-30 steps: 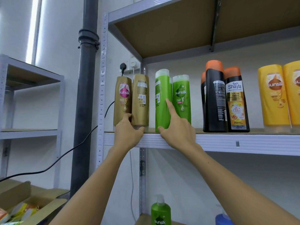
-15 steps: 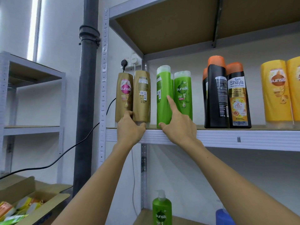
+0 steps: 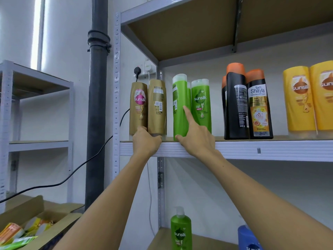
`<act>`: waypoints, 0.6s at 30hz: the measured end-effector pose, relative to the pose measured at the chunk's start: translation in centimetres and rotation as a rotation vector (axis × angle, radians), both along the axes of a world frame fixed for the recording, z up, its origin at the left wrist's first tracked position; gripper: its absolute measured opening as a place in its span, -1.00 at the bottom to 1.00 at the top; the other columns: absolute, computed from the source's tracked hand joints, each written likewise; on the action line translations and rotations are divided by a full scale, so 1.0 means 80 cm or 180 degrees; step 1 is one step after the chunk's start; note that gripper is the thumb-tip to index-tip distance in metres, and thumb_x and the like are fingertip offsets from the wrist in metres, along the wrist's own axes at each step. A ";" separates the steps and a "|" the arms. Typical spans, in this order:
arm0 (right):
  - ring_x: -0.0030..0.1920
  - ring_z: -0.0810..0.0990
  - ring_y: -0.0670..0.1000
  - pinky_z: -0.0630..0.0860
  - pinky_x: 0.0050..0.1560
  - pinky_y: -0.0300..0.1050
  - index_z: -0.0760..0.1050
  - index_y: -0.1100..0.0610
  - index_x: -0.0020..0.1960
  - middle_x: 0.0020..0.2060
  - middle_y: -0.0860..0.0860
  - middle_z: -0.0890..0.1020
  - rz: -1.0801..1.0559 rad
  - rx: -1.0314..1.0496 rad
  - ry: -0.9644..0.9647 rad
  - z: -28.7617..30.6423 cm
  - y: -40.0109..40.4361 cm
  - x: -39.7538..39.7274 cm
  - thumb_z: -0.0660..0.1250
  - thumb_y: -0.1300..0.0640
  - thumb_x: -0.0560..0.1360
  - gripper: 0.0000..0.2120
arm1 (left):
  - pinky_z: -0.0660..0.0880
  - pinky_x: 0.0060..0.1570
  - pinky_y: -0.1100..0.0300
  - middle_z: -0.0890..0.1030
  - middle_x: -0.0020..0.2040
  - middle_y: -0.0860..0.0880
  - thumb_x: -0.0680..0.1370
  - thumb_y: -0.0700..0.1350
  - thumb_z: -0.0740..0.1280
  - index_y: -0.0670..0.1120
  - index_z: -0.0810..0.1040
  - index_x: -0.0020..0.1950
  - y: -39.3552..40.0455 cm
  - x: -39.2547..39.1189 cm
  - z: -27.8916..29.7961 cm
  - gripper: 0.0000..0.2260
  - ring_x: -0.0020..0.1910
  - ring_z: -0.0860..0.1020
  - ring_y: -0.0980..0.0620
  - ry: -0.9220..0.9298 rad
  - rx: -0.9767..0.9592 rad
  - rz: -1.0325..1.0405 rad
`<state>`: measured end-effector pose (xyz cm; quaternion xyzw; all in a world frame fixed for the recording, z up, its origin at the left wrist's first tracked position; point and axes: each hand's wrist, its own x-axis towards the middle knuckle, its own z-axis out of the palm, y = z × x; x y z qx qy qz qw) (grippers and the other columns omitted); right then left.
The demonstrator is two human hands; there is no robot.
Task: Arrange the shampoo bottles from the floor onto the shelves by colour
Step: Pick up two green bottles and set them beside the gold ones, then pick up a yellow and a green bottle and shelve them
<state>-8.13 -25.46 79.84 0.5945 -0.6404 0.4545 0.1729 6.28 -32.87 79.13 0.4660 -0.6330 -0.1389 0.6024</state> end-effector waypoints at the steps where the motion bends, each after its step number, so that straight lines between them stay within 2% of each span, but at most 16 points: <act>1: -0.39 0.36 -0.09 0.27 -0.39 -0.10 -0.22 -0.24 0.61 -0.35 -0.06 0.45 -0.0004 0.0035 0.0037 -0.001 0.002 -0.001 0.39 -0.06 0.56 -0.09 | 0.42 -0.01 0.14 0.47 0.09 -0.06 0.50 -0.11 0.47 -0.18 0.37 0.31 0.002 0.000 -0.002 -0.54 0.04 0.46 -0.05 0.0046 -0.0005 -0.0015; 4: -0.33 0.45 -0.01 0.31 -0.33 -0.08 -0.20 -0.10 0.64 -0.30 -0.03 0.50 -0.0074 0.0049 0.0254 -0.008 0.005 -0.004 0.33 -0.10 0.59 -0.14 | 0.40 -0.02 0.15 0.48 0.13 -0.09 0.50 -0.09 0.48 -0.20 0.35 0.30 0.007 0.000 -0.015 -0.52 0.04 0.45 -0.05 0.0164 -0.0158 -0.0004; 6: -0.06 0.58 0.13 0.42 -0.10 -0.01 -0.14 0.04 0.65 -0.08 0.06 0.60 -0.0106 -0.0002 0.0368 -0.017 0.006 -0.009 0.32 -0.12 0.60 -0.15 | 0.36 0.02 0.19 0.48 0.19 -0.12 0.51 -0.08 0.47 -0.21 0.36 0.30 0.012 0.000 -0.027 -0.53 0.06 0.42 -0.02 0.0188 -0.0294 0.0028; 7: 0.09 0.57 0.18 0.44 0.06 0.04 -0.10 0.09 0.65 0.07 0.12 0.59 -0.0072 -0.0033 0.0394 -0.024 0.007 -0.013 0.31 -0.12 0.60 -0.17 | 0.34 0.03 0.20 0.47 0.20 -0.13 0.52 -0.09 0.47 -0.21 0.37 0.30 0.017 0.000 -0.034 -0.54 0.07 0.41 -0.01 0.0169 -0.0340 0.0030; 9: 0.31 0.47 0.20 0.34 0.34 0.07 -0.01 0.12 0.63 0.32 0.15 0.50 0.0142 -0.0122 0.0486 -0.042 0.014 -0.020 0.31 -0.11 0.59 -0.21 | 0.30 0.05 0.26 0.46 0.25 -0.14 0.54 -0.11 0.44 -0.22 0.39 0.31 0.026 -0.001 -0.050 -0.58 0.12 0.42 -0.04 0.0028 -0.0424 0.0017; 11: 0.47 0.32 0.14 0.15 0.51 0.01 0.09 0.11 0.62 0.47 0.10 0.39 0.0380 -0.0276 0.0649 -0.064 0.025 -0.028 0.31 -0.08 0.59 -0.28 | 0.24 0.06 0.32 0.45 0.31 -0.13 0.57 -0.13 0.39 -0.20 0.38 0.35 0.035 -0.001 -0.069 -0.60 0.23 0.44 -0.08 -0.0257 -0.0483 -0.0057; 13: 0.57 0.17 0.07 -0.03 0.59 -0.05 0.18 0.10 0.60 0.54 0.07 0.31 0.0521 -0.0349 0.0874 -0.090 0.037 -0.034 0.31 -0.06 0.60 -0.34 | 0.28 0.12 0.27 0.36 0.47 -0.08 0.60 -0.11 0.33 -0.13 0.34 0.43 0.045 0.000 -0.090 -0.58 0.36 0.41 -0.10 -0.0629 -0.0418 -0.0226; 14: 0.60 0.10 0.04 -0.05 0.60 -0.05 0.20 0.09 0.59 0.57 0.06 0.26 0.0599 -0.0330 0.0917 -0.103 0.045 -0.038 0.31 -0.06 0.59 -0.36 | 0.30 0.22 0.21 0.26 0.55 -0.05 0.61 -0.09 0.31 -0.10 0.30 0.47 0.052 0.000 -0.101 -0.55 0.44 0.36 -0.09 -0.0810 -0.0369 -0.0290; 16: 0.62 0.04 0.01 0.04 0.59 -0.01 0.21 0.04 0.59 0.60 0.03 0.20 0.0787 -0.0207 0.0802 -0.129 0.060 -0.042 0.33 -0.05 0.59 -0.37 | 0.25 0.38 0.12 0.17 0.61 -0.04 0.63 -0.06 0.29 -0.06 0.28 0.51 0.068 0.001 -0.124 -0.54 0.53 0.27 -0.07 -0.1020 -0.0262 -0.0426; 18: 0.59 0.13 -0.01 0.19 0.55 0.02 0.20 -0.02 0.59 0.57 -0.02 0.23 0.0982 -0.0006 0.0507 -0.158 0.077 -0.043 0.34 -0.05 0.58 -0.37 | 0.29 0.30 0.18 0.29 0.55 -0.03 0.66 -0.05 0.25 -0.06 0.27 0.53 0.088 0.001 -0.151 -0.56 0.50 0.31 -0.05 -0.1026 -0.0040 -0.0609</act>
